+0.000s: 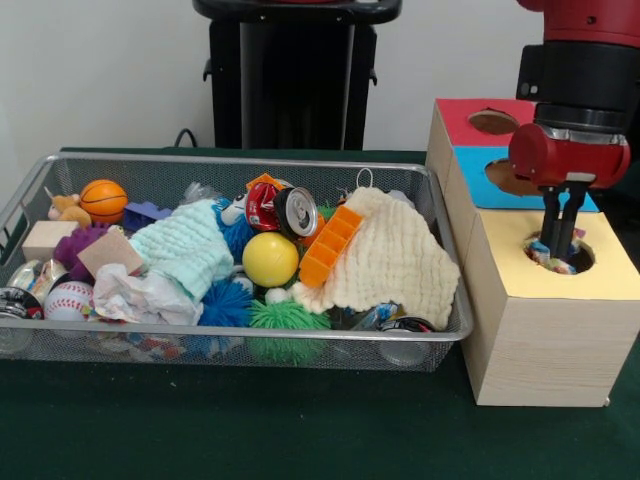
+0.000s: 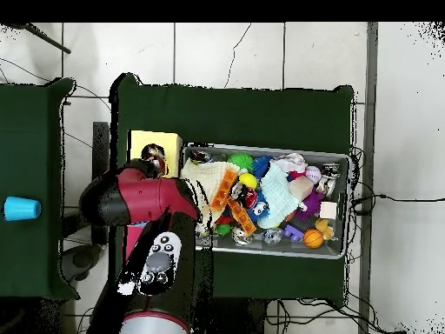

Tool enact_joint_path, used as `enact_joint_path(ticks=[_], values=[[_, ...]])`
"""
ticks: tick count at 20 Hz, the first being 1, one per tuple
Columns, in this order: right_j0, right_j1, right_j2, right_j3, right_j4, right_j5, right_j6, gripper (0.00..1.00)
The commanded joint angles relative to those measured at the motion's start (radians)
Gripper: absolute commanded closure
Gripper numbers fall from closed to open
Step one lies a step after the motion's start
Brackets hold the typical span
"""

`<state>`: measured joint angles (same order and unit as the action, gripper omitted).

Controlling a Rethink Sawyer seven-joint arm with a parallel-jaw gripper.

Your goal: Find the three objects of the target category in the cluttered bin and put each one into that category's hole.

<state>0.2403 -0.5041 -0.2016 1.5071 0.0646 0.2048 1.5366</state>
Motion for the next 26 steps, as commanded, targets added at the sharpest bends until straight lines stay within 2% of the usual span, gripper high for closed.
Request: enact_joint_path(ticks=[1,18,23,26], values=[[0.015,0.084,0.033,0.075,0.022,-0.031,0.238,1.0],[0.0,0.126,0.054,0.074,0.033,-0.105,0.226,1.0],[-0.001,0.116,0.055,0.075,0.037,-0.087,0.218,1.0],[-0.007,0.059,0.063,0.1,0.042,-0.024,0.208,1.0]])
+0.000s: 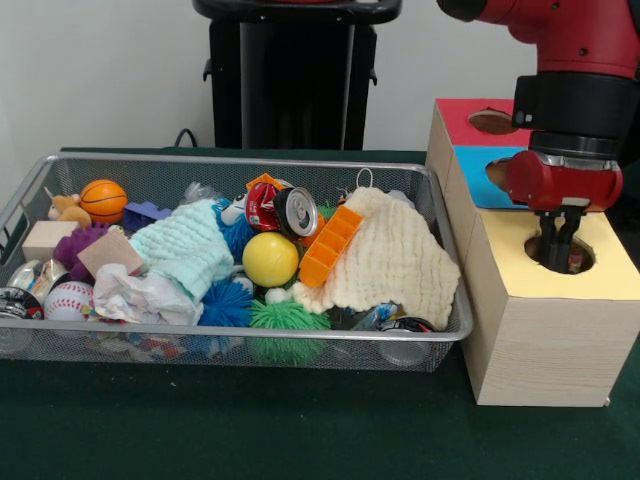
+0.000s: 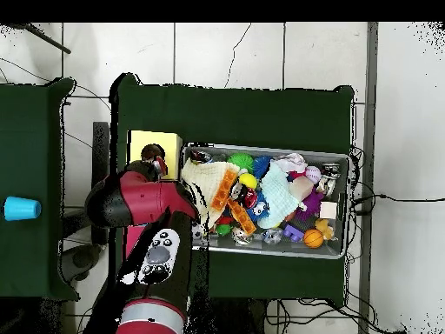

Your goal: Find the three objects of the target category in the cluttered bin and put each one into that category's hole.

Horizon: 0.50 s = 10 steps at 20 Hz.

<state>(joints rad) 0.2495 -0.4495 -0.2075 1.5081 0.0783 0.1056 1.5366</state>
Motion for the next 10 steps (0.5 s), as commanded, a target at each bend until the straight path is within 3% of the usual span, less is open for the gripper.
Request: enact_joint_path(ticks=[1,5,10], values=[[-0.021,-0.033,0.075,0.116,0.03,0.11,0.202,1.0],[-0.02,-0.152,0.074,0.148,0.049,0.25,0.184,1.0],[-0.018,-0.215,0.065,0.139,0.052,0.356,0.167,1.0]])
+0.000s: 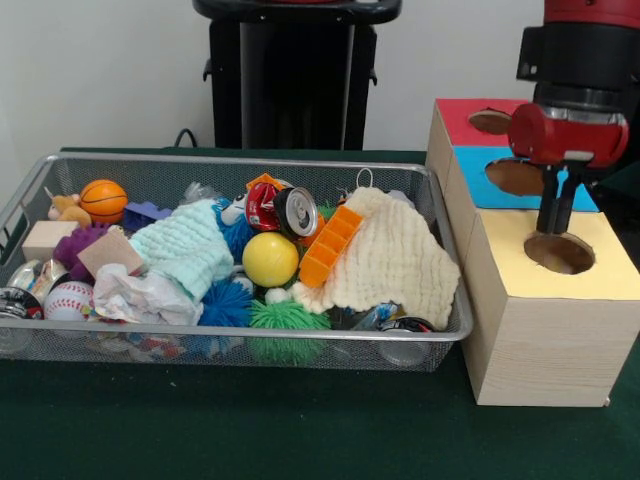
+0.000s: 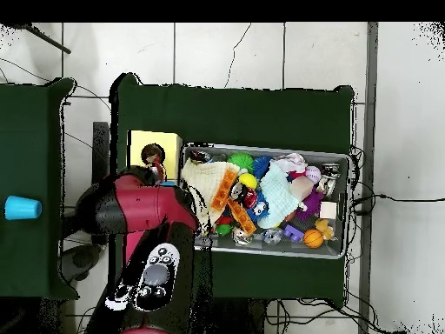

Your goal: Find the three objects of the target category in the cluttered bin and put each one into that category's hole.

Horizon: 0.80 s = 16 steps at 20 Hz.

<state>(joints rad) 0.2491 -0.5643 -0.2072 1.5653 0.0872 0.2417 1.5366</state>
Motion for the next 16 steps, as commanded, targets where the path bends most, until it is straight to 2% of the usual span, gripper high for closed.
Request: enact_joint_path(ticks=[1,7,12,16], values=[[-0.015,-0.106,0.061,0.079,0.04,0.23,0.167,1.0],[-0.012,-0.123,0.055,0.055,0.029,0.275,0.173,1.0],[-0.024,-0.128,0.066,0.056,0.02,0.271,0.164,1.0],[-0.069,-0.155,0.099,0.08,0.017,0.263,0.119,1.0]])
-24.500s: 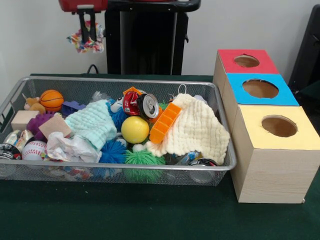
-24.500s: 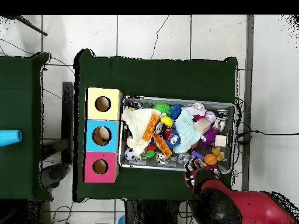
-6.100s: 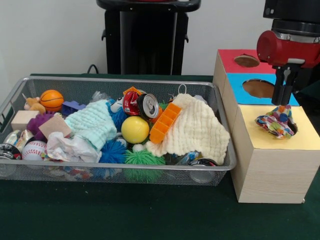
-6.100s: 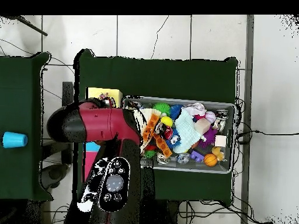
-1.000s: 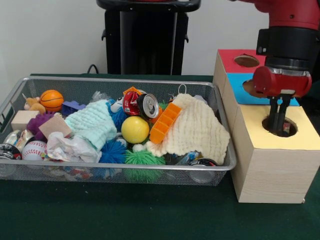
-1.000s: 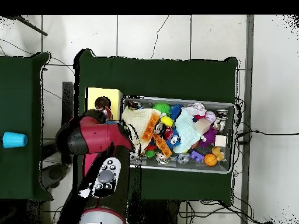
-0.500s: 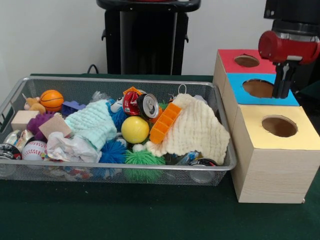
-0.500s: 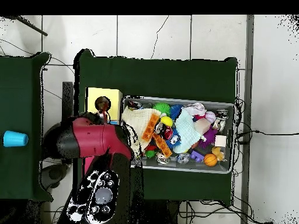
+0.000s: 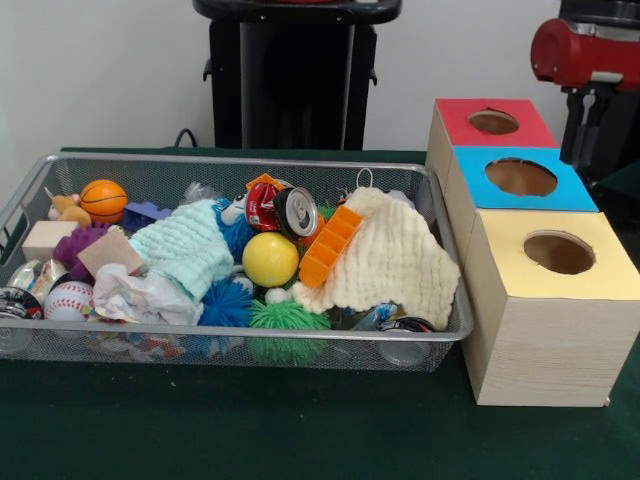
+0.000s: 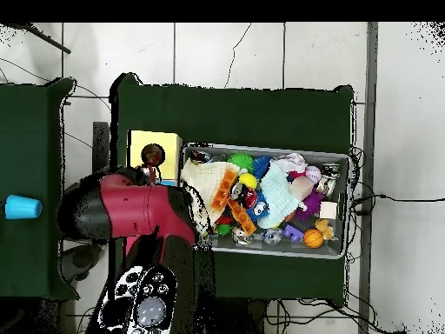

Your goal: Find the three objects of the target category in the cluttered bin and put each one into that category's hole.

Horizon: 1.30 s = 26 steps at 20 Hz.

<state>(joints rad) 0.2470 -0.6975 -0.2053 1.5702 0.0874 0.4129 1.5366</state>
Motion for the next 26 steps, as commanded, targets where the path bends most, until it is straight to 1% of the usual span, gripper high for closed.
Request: enact_joint_path(ticks=[1,7,11,14,19,24,26], values=[[-0.087,-0.031,0.111,0.088,0.016,0.084,0.102,1.0],[-0.223,-0.076,0.191,0.151,-0.032,0.062,-0.019,1.0],[-0.298,-0.098,0.238,0.183,-0.061,0.05,-0.06,1.0],[-0.344,-0.106,0.264,0.212,-0.095,0.018,-0.064,1.0],[-0.382,-0.13,0.27,0.272,-0.142,-0.001,-0.041,1.0],[-0.436,-0.145,0.303,0.362,-0.2,-0.101,-0.013,1.0],[-0.468,-0.149,0.327,0.4,-0.221,-0.139,-0.01,1.0]])
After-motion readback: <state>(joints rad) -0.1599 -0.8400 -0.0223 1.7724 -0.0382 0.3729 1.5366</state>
